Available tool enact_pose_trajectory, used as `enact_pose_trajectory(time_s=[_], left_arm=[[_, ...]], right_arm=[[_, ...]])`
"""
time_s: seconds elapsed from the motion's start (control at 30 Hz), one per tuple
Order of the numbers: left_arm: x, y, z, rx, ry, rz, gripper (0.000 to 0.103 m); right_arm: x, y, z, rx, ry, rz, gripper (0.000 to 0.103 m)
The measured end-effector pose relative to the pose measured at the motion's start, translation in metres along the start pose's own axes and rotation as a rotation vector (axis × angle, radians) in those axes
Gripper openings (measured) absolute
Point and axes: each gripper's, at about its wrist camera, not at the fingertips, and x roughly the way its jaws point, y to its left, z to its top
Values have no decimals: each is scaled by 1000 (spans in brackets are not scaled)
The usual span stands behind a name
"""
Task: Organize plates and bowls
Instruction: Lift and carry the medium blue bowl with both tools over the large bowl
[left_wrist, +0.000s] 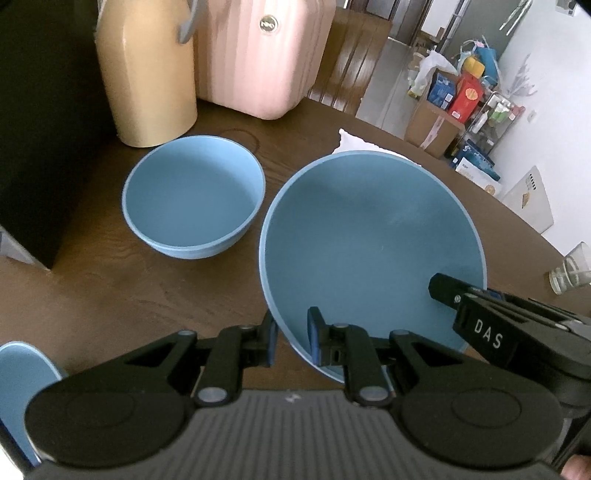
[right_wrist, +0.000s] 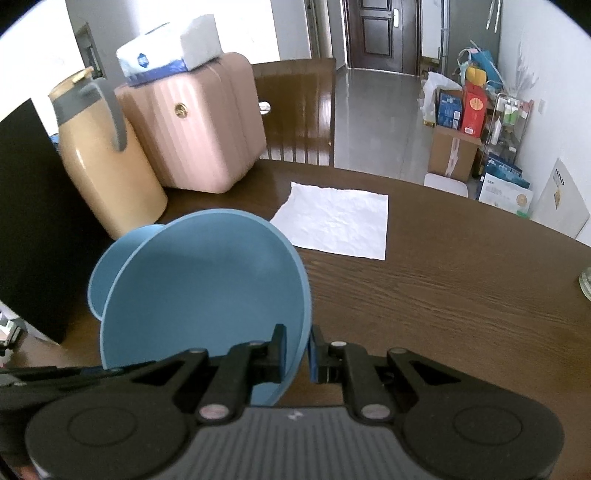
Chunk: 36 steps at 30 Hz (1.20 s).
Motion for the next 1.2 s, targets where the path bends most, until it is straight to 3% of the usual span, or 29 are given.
enact_pose_trajectory(time_s=[0.63,1.2], left_arm=[[-66,36,-38,-35,-79,13,17],[-120,101,-86,-111,-139,48,18]], right_arm=[[-58,53,-34,-58,-59,22,11],[-97,123,-77,-138,-88,66,12]])
